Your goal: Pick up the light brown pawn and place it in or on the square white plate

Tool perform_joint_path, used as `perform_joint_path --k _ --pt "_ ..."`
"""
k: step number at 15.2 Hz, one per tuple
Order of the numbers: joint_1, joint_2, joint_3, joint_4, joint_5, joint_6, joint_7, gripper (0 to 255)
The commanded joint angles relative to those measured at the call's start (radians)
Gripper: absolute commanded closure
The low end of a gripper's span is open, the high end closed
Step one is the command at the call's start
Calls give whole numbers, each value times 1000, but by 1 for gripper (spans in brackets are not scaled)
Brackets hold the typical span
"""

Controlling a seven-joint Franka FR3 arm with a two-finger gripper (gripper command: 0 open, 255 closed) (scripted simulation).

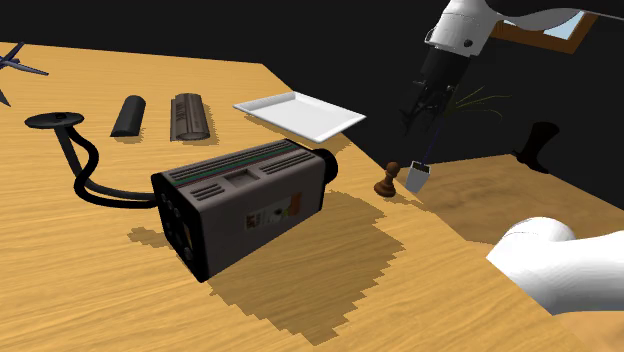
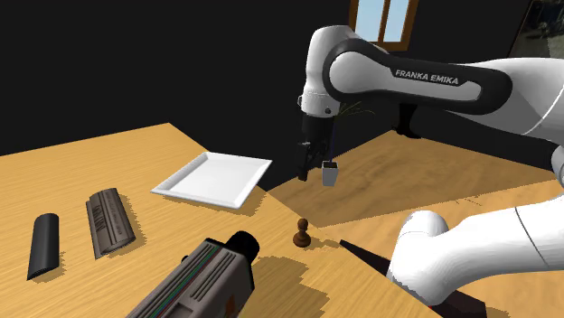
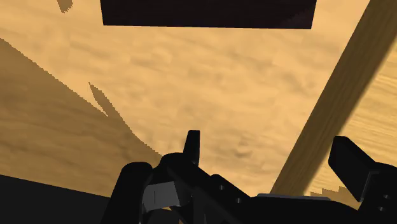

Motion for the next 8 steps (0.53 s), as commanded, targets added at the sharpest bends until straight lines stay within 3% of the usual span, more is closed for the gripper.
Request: perform_joint_path --k 1,8 --pt "0 0 0 0 0 0 0 0" --pt "64 -64 151 8 91 -49 117 0"
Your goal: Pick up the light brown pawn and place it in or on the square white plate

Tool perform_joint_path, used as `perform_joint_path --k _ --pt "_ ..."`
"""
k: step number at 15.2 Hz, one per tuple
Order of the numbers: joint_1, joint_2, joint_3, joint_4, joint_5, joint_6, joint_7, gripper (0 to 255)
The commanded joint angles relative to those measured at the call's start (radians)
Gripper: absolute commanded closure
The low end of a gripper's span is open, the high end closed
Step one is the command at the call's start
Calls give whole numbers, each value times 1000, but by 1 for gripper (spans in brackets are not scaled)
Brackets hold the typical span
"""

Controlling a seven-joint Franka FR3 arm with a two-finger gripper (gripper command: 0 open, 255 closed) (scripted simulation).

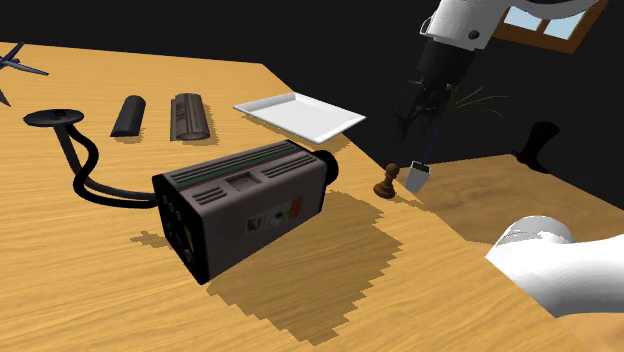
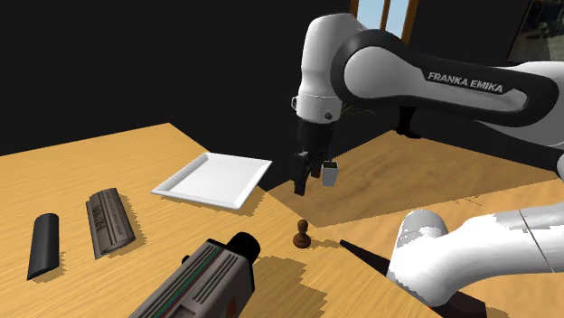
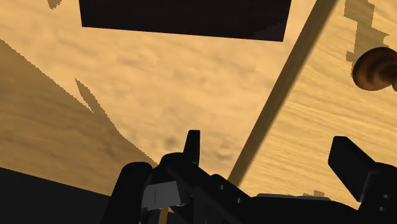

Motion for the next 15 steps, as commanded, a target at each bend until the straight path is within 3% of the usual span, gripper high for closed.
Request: perform_joint_path --k 1,7,15 --pt "19 -13 49 4 31 -9 39 0" --pt "68 -25 182 52 112 -40 142 0" --pt "80 -61 211 -66 137 44 141 0"
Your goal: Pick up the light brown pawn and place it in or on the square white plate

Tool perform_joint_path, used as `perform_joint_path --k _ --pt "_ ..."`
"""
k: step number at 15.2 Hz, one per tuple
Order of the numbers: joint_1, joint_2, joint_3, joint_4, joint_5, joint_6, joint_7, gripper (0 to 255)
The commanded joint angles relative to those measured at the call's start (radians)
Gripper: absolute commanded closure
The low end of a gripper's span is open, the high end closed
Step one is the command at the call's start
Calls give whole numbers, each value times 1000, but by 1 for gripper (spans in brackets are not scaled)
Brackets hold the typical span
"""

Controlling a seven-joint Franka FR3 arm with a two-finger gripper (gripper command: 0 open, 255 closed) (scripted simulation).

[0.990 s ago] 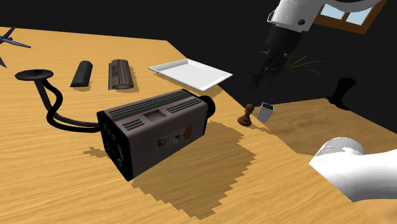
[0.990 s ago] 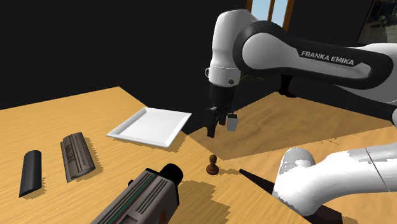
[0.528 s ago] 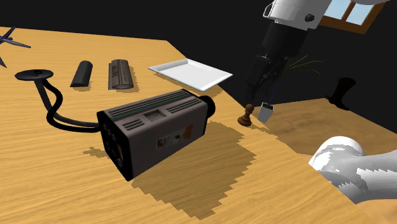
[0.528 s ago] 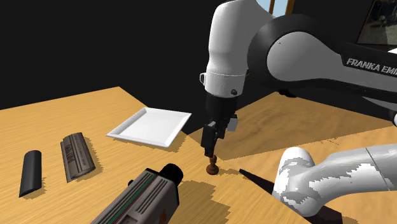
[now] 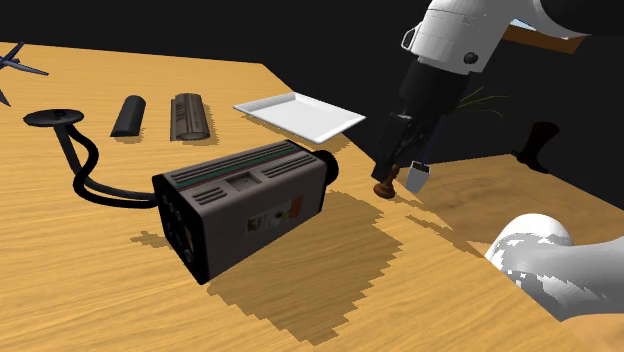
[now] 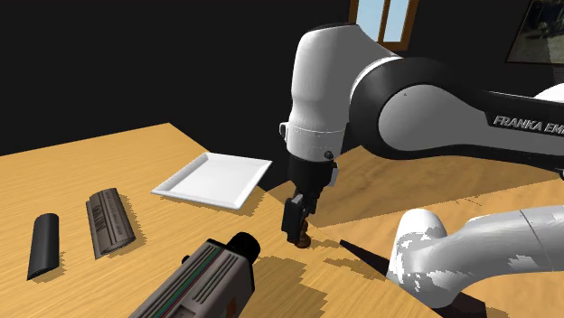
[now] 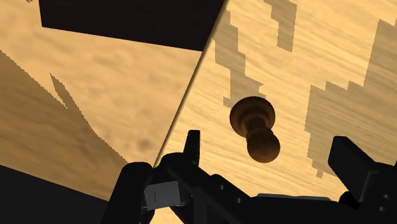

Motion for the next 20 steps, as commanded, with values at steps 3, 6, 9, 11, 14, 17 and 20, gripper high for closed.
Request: perform_joint_path --k 3,6,9,11,14,17,20 --pt "3 -10 2 -25 4 15 -2 0" --pt "3 -10 2 -25 4 15 -2 0" --pt "3 -10 2 -25 4 15 -2 255" --pt "3 -10 2 -25 4 15 -2 255" --pt "3 -10 2 -25 4 15 -2 255" --pt "3 -10 2 -25 4 15 -2 255" --pt "-1 0 -3 7 -2 -7 0 255"
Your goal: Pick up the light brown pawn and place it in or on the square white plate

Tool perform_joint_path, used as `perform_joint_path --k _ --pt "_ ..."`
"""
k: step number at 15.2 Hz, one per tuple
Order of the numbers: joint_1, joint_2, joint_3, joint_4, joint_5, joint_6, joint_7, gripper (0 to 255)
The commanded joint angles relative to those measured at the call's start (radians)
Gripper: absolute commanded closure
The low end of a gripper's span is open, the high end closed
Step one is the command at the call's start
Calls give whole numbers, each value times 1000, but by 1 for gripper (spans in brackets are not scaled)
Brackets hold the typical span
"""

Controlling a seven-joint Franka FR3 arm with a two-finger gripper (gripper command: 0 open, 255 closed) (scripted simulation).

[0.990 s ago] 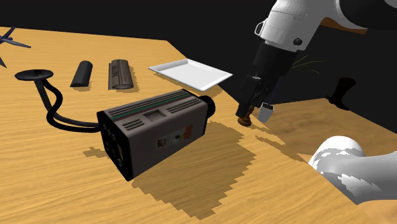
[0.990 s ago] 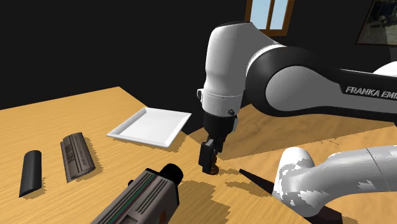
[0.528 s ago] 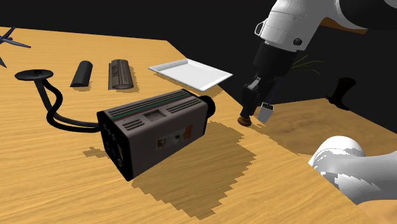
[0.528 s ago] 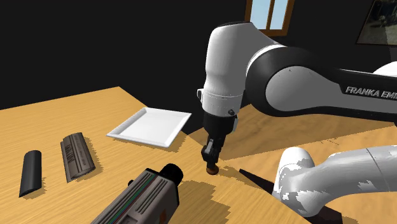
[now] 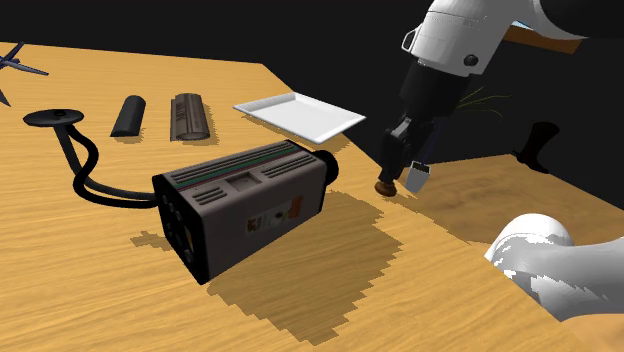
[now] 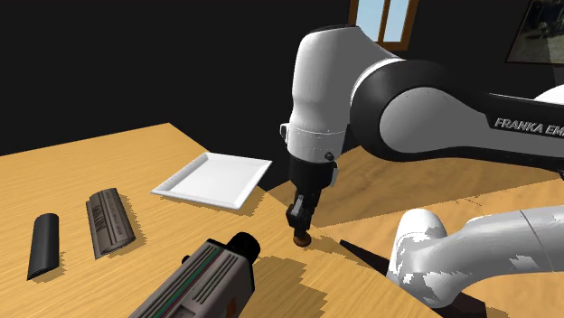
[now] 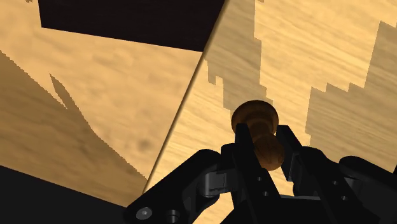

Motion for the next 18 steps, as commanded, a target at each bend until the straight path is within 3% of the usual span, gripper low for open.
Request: perform_joint_path --k 1,15,18 --pt "-4 12 -6 31 -6 -20 0 255" --pt "-24 106 -33 277 -39 -172 18 255" --pt "-41 166 -42 307 -60 -146 -5 255"
